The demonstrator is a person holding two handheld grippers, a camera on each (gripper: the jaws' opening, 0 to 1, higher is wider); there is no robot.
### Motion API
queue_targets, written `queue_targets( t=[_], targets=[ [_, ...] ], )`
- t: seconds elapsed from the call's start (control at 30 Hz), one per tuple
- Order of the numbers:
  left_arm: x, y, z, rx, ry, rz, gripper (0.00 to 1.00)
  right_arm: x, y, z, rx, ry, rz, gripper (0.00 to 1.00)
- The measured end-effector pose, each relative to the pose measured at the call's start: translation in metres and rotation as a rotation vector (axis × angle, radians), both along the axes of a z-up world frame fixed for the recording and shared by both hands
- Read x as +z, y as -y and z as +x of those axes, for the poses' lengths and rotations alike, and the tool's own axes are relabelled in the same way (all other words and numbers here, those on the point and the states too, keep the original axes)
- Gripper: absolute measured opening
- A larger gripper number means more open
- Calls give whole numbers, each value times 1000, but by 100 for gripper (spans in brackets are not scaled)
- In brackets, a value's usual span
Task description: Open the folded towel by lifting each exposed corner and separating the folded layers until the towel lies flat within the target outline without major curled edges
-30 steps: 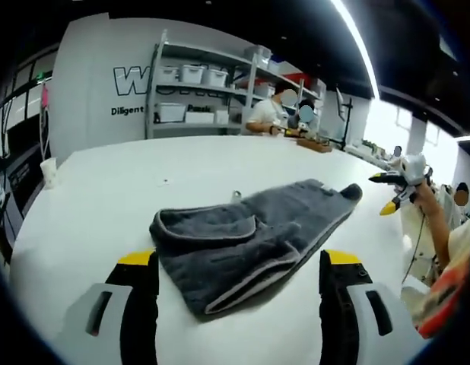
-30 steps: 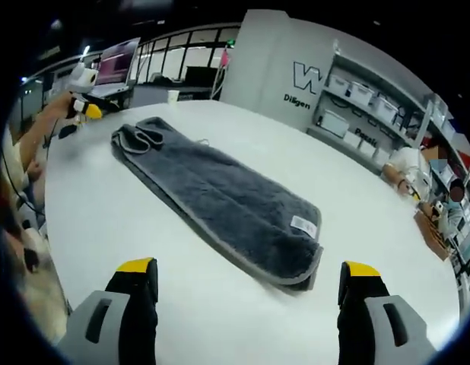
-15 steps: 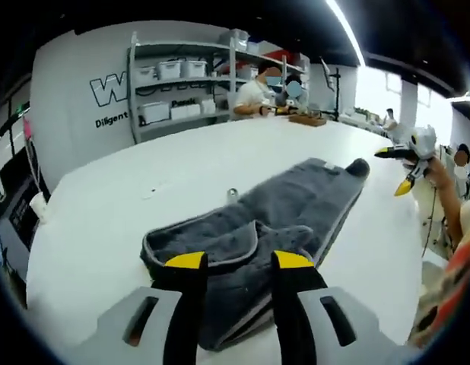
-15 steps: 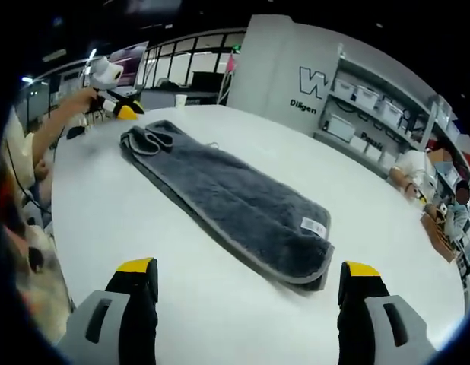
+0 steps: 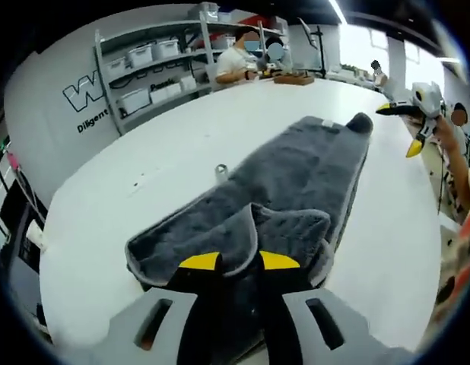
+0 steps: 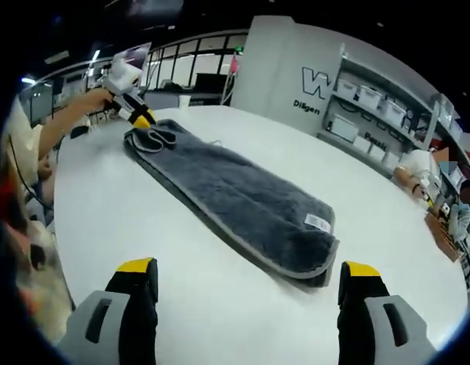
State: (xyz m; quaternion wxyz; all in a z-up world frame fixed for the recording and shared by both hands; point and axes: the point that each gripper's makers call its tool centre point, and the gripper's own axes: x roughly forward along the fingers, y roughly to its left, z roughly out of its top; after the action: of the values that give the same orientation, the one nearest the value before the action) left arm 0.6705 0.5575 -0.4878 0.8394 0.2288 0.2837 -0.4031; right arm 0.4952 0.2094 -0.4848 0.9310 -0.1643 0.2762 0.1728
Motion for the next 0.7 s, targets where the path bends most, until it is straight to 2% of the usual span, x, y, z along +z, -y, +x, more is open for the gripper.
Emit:
queue_targets(
  t=[0.1,0.2,0.37,0.5,0.6,0.7],
  targets=[
    [-3,5,-1,-30,11,11,2,-2,4,-2,-5,-5,4,99],
    [-1,5,2,-37,33,45,2,-1,10,-3,-22,2,14,99],
    [7,6,14,-26,58,53,2,0,10,-5,-28,9,23,99],
    [17,7,36,9,127,76,1,1,9,-6,-27,15,24,99],
    [23,12,53,43,165,49,2,3,9,-6,-30,23,28,99],
    [19,15,70,69,187,49,2,5,8,-8,-30,31,36,99]
  ],
)
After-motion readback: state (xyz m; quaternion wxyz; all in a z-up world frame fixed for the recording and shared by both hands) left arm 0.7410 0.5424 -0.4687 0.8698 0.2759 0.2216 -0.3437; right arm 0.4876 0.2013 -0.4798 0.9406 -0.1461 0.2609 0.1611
